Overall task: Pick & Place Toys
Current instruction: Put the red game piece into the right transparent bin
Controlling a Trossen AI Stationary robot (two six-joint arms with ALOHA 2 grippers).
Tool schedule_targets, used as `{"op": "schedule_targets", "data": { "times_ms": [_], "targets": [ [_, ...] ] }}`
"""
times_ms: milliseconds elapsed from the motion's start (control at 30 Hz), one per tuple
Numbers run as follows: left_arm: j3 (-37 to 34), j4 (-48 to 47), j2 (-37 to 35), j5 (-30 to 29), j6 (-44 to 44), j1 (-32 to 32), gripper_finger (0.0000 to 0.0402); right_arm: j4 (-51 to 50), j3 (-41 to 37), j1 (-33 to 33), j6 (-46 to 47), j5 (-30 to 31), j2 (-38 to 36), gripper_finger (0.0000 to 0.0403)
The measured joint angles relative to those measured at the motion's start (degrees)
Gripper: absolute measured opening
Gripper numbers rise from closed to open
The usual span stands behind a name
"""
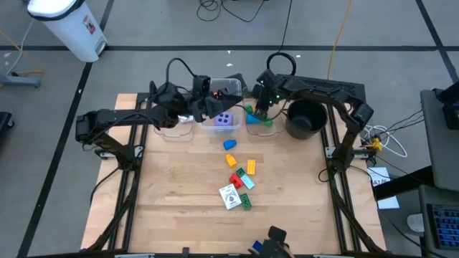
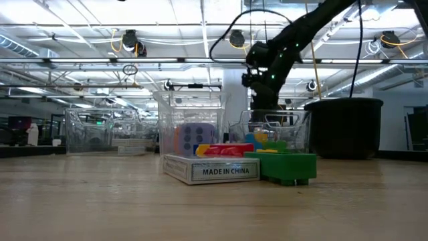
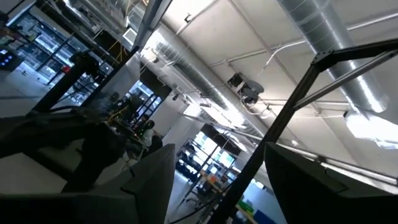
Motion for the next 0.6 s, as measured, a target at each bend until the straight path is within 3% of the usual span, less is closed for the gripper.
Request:
{"op": "schedule_targets", "data": {
  "times_ms": [300, 433, 600],
  "targets": [
    [-0.02, -0.34, 0.04, 0.62, 0.87, 0.37, 0.0250, -0.23, 0.00, 0.42, 6.75, -1.28, -11.66, 0.0166],
    [-0.02, -0.97, 0.04, 2.38, 0.83, 0.09, 0.0250, -0.23, 0.00, 0.42, 11.74, -7.48, -17.32, 0.0164],
    [-0.02, -8.44, -0.06, 2.58, 2.32, -1.31, 0.0250, -0.19, -0.02, 1.16, 17.16, -14.65, -23.36, 0.0161]
  ]
}}
